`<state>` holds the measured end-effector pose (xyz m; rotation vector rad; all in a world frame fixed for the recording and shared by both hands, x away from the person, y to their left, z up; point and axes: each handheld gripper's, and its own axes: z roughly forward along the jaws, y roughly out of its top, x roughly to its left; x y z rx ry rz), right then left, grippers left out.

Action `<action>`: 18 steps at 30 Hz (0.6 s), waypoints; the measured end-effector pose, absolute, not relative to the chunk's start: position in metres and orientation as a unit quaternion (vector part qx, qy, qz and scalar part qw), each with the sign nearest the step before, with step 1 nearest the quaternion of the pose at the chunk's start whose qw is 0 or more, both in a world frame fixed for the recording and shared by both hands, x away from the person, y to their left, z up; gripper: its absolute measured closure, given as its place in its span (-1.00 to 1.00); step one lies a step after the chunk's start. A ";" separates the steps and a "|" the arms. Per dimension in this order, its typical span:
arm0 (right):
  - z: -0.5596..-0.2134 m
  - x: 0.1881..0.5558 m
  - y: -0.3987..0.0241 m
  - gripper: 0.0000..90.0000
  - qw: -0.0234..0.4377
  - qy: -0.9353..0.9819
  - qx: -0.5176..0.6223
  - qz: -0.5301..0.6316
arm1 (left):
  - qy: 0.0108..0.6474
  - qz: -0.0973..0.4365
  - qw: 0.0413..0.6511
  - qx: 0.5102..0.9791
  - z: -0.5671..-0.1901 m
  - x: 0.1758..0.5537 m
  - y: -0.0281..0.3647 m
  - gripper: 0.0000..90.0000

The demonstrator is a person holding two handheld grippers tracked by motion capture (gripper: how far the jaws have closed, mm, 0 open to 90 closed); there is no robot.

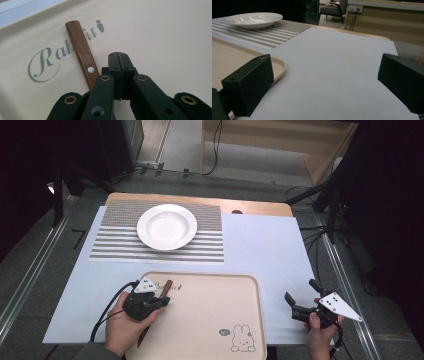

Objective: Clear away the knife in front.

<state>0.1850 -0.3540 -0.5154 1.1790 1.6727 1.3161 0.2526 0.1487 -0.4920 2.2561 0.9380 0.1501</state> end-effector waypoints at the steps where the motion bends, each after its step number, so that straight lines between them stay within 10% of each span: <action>1: -0.515 0.185 -0.354 -1.00 0.347 0.645 0.454 0.507 | 0.359 0.060 0.336 0.869 -0.493 0.253 0.149 1.00; 18: -0.515 0.185 -0.354 -1.00 0.347 0.645 0.454 0.507 | 0.375 0.045 0.344 0.860 -0.494 0.254 0.188 1.00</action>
